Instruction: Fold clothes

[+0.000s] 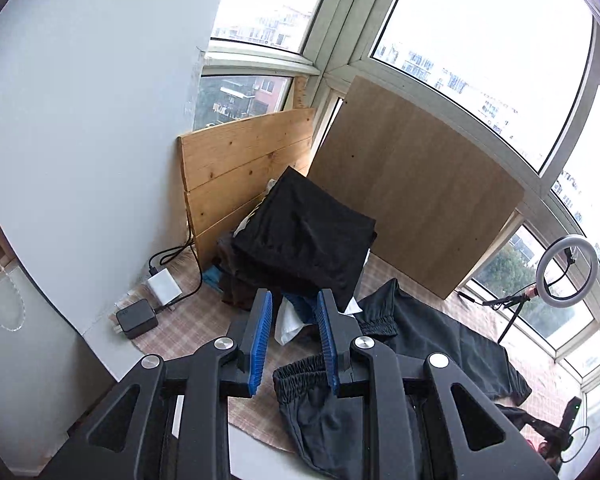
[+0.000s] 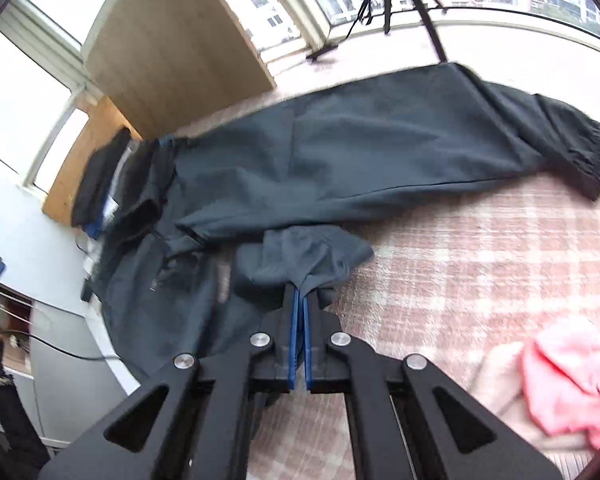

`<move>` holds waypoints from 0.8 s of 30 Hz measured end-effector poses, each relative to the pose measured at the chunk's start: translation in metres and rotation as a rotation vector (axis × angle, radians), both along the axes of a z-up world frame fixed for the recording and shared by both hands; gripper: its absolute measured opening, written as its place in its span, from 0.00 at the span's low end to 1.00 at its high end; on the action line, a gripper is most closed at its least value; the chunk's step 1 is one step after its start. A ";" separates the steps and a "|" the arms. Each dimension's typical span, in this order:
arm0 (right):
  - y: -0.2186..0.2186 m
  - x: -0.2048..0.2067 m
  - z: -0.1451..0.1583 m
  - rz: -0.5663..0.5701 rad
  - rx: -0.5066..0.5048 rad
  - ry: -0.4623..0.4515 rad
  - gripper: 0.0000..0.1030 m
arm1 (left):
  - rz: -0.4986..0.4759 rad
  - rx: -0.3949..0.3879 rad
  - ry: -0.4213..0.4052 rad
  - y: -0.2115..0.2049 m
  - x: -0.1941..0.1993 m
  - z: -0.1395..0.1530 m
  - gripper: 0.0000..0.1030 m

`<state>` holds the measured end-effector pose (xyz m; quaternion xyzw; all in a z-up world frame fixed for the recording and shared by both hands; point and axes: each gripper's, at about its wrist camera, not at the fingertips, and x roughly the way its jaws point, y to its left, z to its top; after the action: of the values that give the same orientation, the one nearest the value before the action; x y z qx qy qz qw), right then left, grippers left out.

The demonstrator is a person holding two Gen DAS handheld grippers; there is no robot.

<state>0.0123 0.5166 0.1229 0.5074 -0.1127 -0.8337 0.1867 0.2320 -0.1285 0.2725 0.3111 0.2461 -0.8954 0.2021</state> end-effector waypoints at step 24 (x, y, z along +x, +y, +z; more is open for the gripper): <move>0.277 0.160 0.073 -0.629 0.011 -0.016 0.34 | -1.110 0.127 -0.410 0.402 -0.162 -0.170 0.31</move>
<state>0.1721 0.7935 0.1957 0.4550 -0.2610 -0.8472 -0.0843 0.0696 0.2738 0.1030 0.5712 0.0560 -0.7725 -0.2717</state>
